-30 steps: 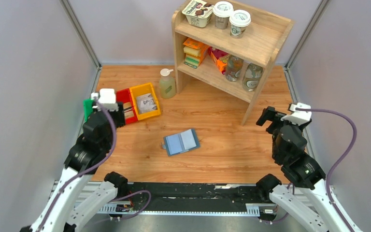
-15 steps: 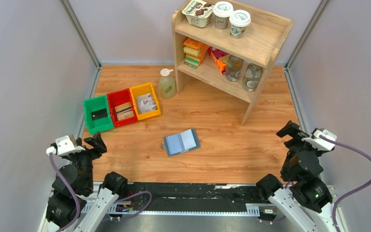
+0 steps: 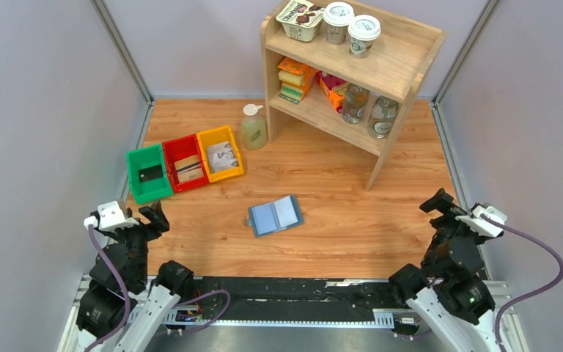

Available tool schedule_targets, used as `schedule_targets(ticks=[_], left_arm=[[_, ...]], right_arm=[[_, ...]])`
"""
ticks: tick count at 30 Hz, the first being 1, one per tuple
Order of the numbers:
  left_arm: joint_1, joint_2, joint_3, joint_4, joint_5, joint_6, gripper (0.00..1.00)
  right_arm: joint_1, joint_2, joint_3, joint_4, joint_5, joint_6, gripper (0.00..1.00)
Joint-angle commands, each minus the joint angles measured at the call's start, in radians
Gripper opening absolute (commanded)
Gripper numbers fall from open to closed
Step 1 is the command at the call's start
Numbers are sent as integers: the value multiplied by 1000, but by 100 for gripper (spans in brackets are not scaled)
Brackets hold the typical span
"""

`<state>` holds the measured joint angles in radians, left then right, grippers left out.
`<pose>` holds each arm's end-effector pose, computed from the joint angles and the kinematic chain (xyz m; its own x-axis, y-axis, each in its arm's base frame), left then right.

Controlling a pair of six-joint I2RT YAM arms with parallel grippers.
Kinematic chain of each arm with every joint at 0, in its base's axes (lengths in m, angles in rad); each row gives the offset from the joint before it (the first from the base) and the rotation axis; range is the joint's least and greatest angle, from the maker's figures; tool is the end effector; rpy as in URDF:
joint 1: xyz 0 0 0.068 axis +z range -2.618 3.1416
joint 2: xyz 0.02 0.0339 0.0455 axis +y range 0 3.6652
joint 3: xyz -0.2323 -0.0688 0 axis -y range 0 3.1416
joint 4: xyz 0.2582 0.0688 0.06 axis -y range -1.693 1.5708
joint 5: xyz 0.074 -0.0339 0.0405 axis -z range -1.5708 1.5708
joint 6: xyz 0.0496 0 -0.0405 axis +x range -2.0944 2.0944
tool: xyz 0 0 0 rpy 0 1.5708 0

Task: Take the credit cards out of the card holder
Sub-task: Reset both arms

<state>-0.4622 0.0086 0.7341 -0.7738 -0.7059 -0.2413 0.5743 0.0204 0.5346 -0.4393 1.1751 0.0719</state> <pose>0.0615 0.0053 0.3263 0.0155 -0.2109 -0.9774 -0.2440 0.9472 -0.2083 0.0886 0.0028 0.3044 0.1031 0.0997 -0.9897 0.5572 0.8184 0.1405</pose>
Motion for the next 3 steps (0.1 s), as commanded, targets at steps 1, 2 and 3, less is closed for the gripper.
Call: schedule_targets(ticks=[1,2,3], left_arm=[[2,-18,4,22,-9,11,80],[0,-19,2,27,-9,11,80],[2,-25,-1,30,-9,14,80]], right_arm=[[-4,42,-2,68,24,-21,100],[-4,47,-1,67,24,-24,100],[-7,49,-2,68,23,-26,100]])
